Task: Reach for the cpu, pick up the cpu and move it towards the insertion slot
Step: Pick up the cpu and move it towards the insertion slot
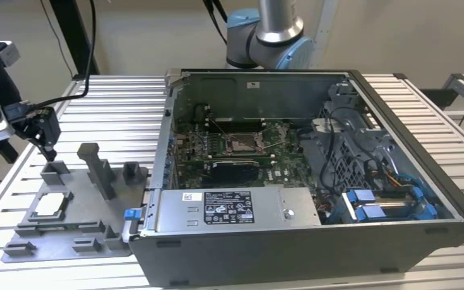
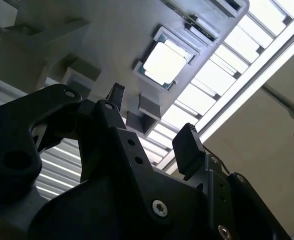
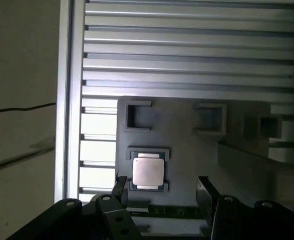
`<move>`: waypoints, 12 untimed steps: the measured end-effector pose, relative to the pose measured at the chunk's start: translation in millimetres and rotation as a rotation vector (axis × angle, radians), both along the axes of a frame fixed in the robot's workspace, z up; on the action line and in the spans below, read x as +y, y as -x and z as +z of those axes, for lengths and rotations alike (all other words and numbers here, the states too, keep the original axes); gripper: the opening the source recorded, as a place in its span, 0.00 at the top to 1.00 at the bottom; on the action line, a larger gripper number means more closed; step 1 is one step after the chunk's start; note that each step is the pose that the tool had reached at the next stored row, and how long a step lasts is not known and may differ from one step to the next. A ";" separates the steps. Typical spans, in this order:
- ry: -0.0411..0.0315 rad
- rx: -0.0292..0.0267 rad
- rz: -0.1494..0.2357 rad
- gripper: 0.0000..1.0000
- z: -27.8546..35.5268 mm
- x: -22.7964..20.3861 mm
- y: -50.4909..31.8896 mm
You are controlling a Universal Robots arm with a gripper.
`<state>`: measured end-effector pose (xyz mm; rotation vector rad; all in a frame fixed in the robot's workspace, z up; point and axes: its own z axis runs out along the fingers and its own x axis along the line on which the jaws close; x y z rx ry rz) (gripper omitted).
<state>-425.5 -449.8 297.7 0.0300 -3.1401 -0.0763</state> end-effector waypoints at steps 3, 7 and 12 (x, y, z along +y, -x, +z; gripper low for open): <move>0.0000 0.0001 0.000 0.00 -2.1 0.0 0.0; 0.0000 0.0001 0.000 0.00 -4.8 0.0 0.0; 0.0000 0.0000 0.000 0.00 -8.1 0.0 0.0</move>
